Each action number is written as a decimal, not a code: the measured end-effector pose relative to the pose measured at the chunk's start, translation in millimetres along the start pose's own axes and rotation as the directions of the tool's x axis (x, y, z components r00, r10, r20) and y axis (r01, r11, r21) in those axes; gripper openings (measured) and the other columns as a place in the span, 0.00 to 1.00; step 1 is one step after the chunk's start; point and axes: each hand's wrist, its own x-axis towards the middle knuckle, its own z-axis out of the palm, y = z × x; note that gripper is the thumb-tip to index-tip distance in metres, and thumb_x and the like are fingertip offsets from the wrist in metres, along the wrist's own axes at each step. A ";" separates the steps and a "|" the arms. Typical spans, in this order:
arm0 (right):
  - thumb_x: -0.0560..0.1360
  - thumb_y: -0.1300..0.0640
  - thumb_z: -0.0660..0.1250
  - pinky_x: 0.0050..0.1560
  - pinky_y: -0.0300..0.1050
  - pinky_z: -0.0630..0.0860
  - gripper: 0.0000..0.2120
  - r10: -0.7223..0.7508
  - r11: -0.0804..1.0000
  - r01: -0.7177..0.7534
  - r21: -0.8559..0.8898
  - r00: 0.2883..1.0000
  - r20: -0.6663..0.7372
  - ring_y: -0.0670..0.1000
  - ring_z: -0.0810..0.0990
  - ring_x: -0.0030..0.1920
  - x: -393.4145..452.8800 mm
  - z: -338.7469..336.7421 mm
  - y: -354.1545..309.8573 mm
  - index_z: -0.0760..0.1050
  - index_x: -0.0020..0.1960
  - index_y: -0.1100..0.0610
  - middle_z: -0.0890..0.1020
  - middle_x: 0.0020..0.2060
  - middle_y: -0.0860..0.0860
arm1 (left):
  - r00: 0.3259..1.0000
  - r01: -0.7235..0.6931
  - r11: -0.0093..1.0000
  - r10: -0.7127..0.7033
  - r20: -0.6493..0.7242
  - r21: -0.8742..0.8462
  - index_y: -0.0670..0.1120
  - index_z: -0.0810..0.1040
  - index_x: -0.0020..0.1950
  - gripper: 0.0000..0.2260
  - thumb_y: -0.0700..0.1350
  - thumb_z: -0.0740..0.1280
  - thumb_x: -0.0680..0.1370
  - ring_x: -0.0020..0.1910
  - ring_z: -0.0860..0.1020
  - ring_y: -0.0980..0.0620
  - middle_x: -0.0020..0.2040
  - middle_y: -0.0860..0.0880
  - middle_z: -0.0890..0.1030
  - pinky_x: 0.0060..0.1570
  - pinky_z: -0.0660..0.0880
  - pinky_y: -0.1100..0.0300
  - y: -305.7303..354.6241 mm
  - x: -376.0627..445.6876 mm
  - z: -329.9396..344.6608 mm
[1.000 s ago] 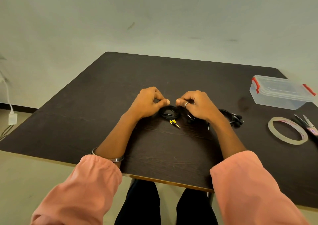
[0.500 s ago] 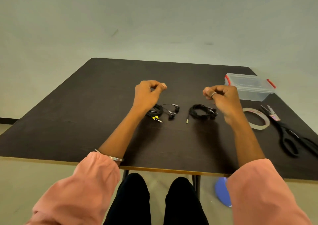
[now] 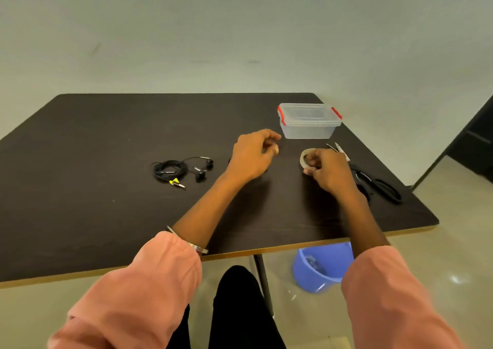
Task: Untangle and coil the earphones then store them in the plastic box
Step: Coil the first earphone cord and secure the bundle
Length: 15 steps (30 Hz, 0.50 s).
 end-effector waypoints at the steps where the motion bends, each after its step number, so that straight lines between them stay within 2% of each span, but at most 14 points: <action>1: 0.71 0.64 0.72 0.59 0.54 0.75 0.13 -0.023 1.000 0.022 -0.007 0.999 -0.024 0.57 0.81 0.52 -0.4 1.1 1.4 0.79 0.55 0.59 0.84 0.47 0.55 | 1.000 -0.006 1.000 0.006 0.010 0.024 0.48 0.80 0.58 0.11 0.41 0.66 0.76 0.50 0.81 0.56 0.47 0.53 0.84 0.59 0.75 0.53 0.2 0.2 3.7; 3: 0.71 0.67 0.69 0.59 0.53 0.76 0.14 -0.045 0.999 0.046 0.002 0.998 -0.050 0.55 0.81 0.51 -1.7 0.4 0.7 0.80 0.56 0.58 0.84 0.46 0.54 | 0.999 -0.009 0.998 0.007 0.042 0.057 0.48 0.80 0.58 0.11 0.41 0.67 0.76 0.51 0.81 0.55 0.48 0.53 0.84 0.60 0.75 0.49 0.3 0.4 8.2; 7: 0.72 0.67 0.70 0.55 0.45 0.77 0.14 -0.064 0.993 0.073 0.097 0.994 -0.092 0.52 0.82 0.46 -3.8 -1.8 -6.1 0.80 0.57 0.60 0.84 0.45 0.54 | 0.996 -0.027 0.995 0.020 0.086 0.091 0.47 0.80 0.59 0.12 0.40 0.67 0.76 0.52 0.81 0.54 0.50 0.51 0.84 0.60 0.75 0.51 -0.3 0.6 5.7; 10: 0.71 0.65 0.73 0.47 0.36 0.76 0.10 -0.075 0.955 0.117 0.273 0.985 -0.158 0.48 0.80 0.41 -6.6 -7.5 -23.3 0.81 0.53 0.60 0.83 0.43 0.53 | 0.994 -0.041 0.999 0.038 0.098 0.025 0.45 0.81 0.59 0.12 0.39 0.69 0.76 0.49 0.80 0.54 0.50 0.49 0.84 0.57 0.76 0.59 2.7 -0.7 -0.2; 12: 0.71 0.63 0.73 0.45 0.33 0.76 0.08 -0.082 0.908 0.147 0.393 0.981 -0.177 0.48 0.81 0.40 -5.0 -11.4 -39.5 0.82 0.50 0.60 0.83 0.41 0.52 | 0.996 -0.059 0.998 0.062 0.064 -0.038 0.45 0.81 0.59 0.12 0.40 0.70 0.75 0.46 0.80 0.56 0.51 0.49 0.84 0.52 0.76 0.68 6.1 -0.8 -6.6; 15: 0.71 0.63 0.74 0.49 0.41 0.80 0.06 -0.114 0.845 0.196 0.497 0.975 -0.191 0.49 0.84 0.43 5.6 -12.4 -64.4 0.82 0.47 0.58 0.85 0.41 0.52 | 0.998 -0.049 0.992 0.044 -0.042 -0.118 0.44 0.83 0.56 0.11 0.40 0.72 0.74 0.46 0.81 0.58 0.50 0.48 0.85 0.48 0.73 0.76 9.1 3.3 -19.5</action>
